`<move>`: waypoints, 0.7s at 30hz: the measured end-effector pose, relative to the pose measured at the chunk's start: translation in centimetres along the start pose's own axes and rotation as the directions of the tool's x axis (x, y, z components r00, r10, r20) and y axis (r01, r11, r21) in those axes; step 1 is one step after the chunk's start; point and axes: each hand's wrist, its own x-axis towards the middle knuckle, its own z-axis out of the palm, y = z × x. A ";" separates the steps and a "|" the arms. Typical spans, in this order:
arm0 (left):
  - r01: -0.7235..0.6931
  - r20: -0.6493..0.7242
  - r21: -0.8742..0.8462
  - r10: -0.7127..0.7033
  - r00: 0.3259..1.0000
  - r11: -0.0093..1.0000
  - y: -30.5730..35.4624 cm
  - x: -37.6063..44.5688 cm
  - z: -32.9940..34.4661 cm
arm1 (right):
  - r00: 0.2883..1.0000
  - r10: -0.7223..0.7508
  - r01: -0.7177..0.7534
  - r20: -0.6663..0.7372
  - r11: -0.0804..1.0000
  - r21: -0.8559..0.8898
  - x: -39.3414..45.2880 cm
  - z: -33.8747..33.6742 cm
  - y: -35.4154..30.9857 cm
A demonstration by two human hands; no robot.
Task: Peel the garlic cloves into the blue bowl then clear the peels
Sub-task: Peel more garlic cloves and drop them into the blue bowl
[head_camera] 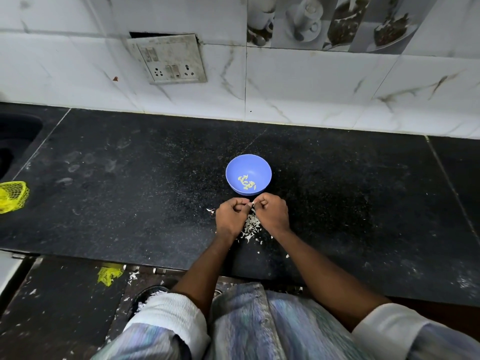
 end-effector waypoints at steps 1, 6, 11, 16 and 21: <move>0.009 -0.003 -0.005 -0.009 1.000 1.000 -0.1 0.1 0.1 | 1.000 0.001 -0.001 0.001 1.000 0.002 -0.1 0.0 0.0; -0.014 -0.041 0.018 0.014 0.999 1.000 0.2 0.1 0.4 | 1.000 -0.014 0.014 0.007 1.000 0.020 -0.3 0.2 0.0; -0.044 -0.055 0.057 0.047 0.997 0.997 0.2 0.1 0.5 | 1.000 -0.014 0.013 0.006 0.998 0.059 -0.1 0.4 0.1; -0.036 -0.057 0.044 0.039 0.998 0.998 0.0 0.2 0.4 | 0.998 -0.060 0.057 0.032 0.996 0.069 0.0 0.0 0.2; -0.018 -0.047 0.039 0.020 0.999 0.999 -0.3 0.2 0.2 | 0.995 -0.059 0.049 0.081 0.991 0.122 -0.2 -0.3 0.1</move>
